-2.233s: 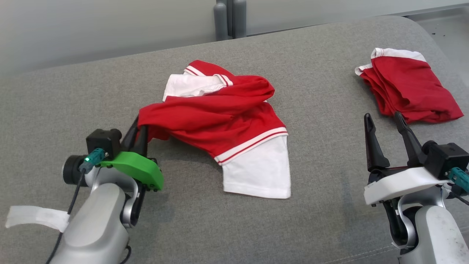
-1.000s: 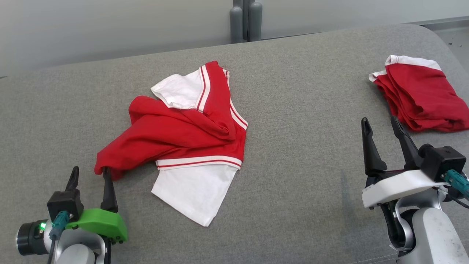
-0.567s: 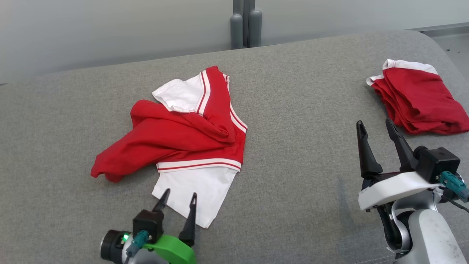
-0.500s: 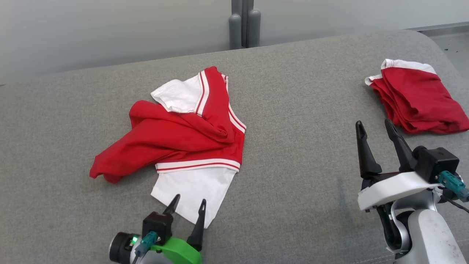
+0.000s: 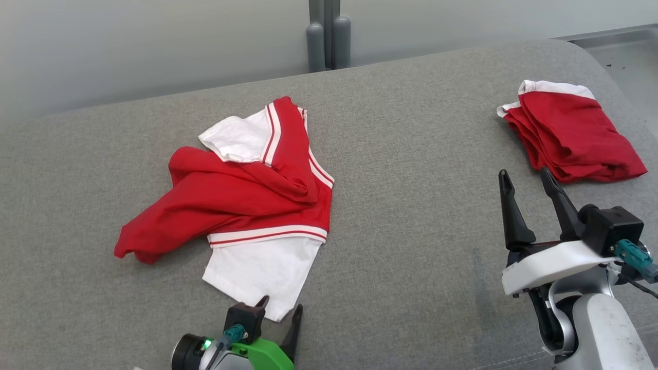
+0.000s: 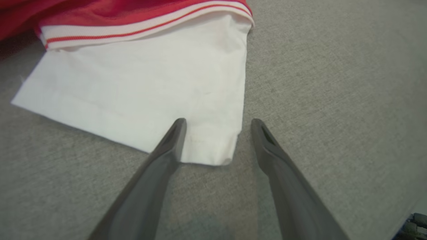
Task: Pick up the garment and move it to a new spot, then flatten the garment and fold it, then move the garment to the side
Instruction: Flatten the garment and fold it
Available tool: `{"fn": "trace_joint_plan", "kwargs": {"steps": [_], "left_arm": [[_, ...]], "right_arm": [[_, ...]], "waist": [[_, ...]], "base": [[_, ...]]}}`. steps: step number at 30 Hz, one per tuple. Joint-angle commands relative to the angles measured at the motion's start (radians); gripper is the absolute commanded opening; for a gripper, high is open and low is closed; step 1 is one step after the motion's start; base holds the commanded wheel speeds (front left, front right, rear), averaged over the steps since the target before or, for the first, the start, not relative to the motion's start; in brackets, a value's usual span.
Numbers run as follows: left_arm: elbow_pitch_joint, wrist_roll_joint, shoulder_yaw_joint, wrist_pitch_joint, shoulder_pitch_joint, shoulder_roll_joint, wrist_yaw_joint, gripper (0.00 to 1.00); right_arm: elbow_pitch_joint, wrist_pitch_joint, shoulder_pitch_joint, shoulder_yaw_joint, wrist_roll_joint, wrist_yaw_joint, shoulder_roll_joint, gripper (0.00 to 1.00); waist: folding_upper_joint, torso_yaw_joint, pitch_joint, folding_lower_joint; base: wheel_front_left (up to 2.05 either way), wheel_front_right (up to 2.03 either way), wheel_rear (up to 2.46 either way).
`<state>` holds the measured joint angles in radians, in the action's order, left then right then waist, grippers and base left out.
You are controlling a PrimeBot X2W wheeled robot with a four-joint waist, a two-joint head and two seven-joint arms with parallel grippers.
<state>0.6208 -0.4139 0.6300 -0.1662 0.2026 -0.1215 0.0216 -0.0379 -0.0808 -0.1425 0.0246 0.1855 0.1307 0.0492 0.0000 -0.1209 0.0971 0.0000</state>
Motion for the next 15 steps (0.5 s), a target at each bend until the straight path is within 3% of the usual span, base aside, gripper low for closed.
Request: {"fn": "trace_joint_plan", "kwargs": {"steps": [1,2,3,5,15], "left_arm": [[0.017,0.001,0.002,-0.001,0.014,-0.001,-0.002,1.0],[0.035,0.0,0.002,-0.005,0.021,0.001,-0.004,1.0],[0.067,-0.003,0.003,-0.011,0.035,0.006,-0.008,0.5],[0.092,-0.005,0.006,-0.015,0.049,0.012,-0.011,0.0],[0.101,0.0,0.017,-0.058,0.127,0.035,-0.026,0.0]], "right_arm": [[0.003,0.0,0.01,0.002,-0.002,0.0,0.003,1.0],[0.003,0.0,0.008,0.002,-0.001,0.0,0.003,1.0],[0.004,-0.002,0.004,0.002,0.0,0.0,0.003,1.0],[0.003,-0.004,0.002,0.003,0.0,0.0,0.003,1.0],[0.004,-0.008,0.002,0.01,0.005,0.0,0.003,1.0]], "waist": [[0.0,-0.001,0.002,0.0],[0.0,-0.002,0.003,0.0],[0.0,-0.004,0.005,0.0],[0.0,-0.005,0.006,0.0],[0.0,-0.009,0.005,0.0]], "base": [[0.0,0.0,0.0],[0.0,0.0,0.0],[0.0,0.0,0.0],[0.0,0.0,0.0],[0.0,0.0,0.0]]}}
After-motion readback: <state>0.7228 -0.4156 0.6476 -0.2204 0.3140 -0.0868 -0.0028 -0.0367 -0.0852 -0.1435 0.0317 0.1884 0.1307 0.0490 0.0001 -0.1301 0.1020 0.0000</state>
